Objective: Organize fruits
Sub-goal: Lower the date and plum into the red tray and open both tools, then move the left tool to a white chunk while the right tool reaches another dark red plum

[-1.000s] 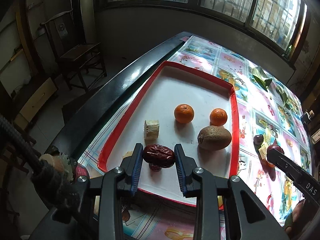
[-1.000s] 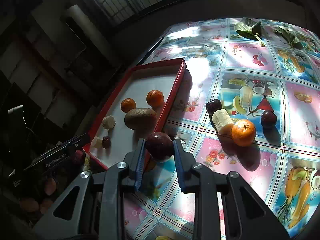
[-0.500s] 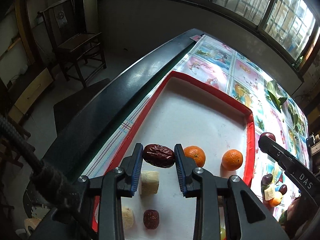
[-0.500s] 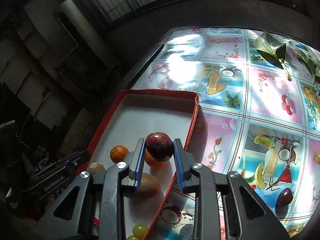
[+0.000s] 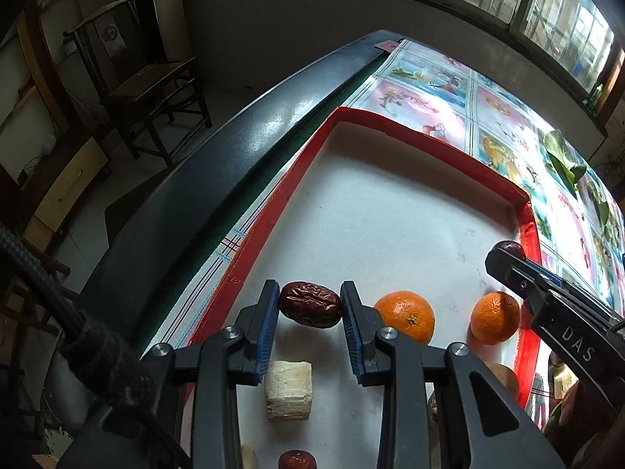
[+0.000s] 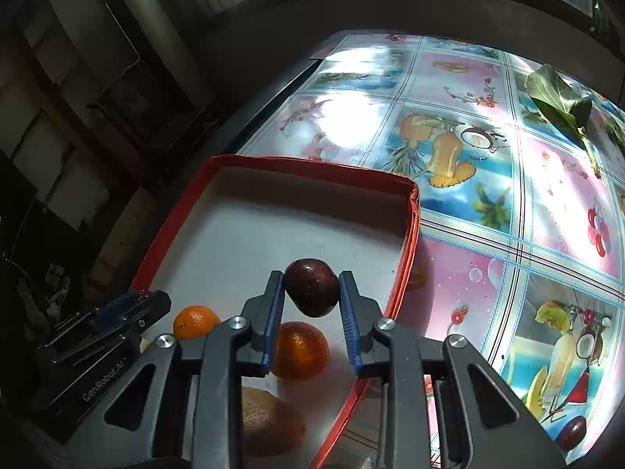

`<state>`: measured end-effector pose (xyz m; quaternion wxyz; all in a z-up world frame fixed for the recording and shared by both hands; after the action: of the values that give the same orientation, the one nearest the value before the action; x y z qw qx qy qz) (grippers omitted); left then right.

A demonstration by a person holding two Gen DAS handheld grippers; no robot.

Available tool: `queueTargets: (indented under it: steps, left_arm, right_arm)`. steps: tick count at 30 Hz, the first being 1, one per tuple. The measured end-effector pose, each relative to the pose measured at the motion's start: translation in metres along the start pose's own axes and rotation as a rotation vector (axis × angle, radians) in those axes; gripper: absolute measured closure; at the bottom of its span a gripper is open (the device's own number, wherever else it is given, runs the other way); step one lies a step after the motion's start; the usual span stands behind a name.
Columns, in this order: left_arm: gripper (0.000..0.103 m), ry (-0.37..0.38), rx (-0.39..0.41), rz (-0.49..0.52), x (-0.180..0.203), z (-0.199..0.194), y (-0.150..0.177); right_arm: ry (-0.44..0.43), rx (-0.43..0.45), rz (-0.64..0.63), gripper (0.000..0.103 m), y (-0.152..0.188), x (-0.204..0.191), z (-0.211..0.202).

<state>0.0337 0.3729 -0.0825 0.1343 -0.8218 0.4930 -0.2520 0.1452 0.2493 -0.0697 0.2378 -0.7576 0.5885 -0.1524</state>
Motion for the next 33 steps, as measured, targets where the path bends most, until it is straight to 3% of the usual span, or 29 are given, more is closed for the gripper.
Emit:
queueTargets:
  steps: [13,15,17,21,26,33]
  left_arm:
    - [0.069,0.017,-0.041,-0.02,-0.001,0.0,0.005]
    - [0.054,0.025,-0.033,-0.032,0.0,-0.004,0.006]
    - [0.053,0.024,-0.015,-0.035,0.002,-0.011,0.007]
    - [0.053,0.033,0.035,-0.031,0.01,-0.035,0.009]
    - [0.053,0.053,0.077,-0.013,0.026,-0.06,0.017]
    - [0.05,0.124,0.081,0.06,0.07,-0.078,0.043]
  right_arm:
    - [0.036,-0.013,-0.042,0.072,0.0,-0.007,0.014]
    - [0.034,-0.005,-0.029,0.065,-0.001,-0.004,0.008]
    - [0.035,0.019,-0.013,0.054,-0.004,0.001,-0.001]
    - [0.021,0.048,0.008,0.053,-0.009,0.006,-0.018]
    - [-0.011,0.085,0.083,0.053,-0.002,0.03,-0.047]
    - [-0.006,0.101,0.21,0.053,0.038,0.092,-0.081]
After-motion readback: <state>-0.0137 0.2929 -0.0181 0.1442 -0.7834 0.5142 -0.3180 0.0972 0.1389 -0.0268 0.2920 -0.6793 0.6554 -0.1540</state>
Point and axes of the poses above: each gripper's, at about its wrist camera, not at the fingertips, and z roughly the way its jaws point, x to its right, y to its underside, the point moved 10 cm from there along z, roughly the way its jaws point, and after that the axes turned 15 degrees about y, right-handed, at the moved point
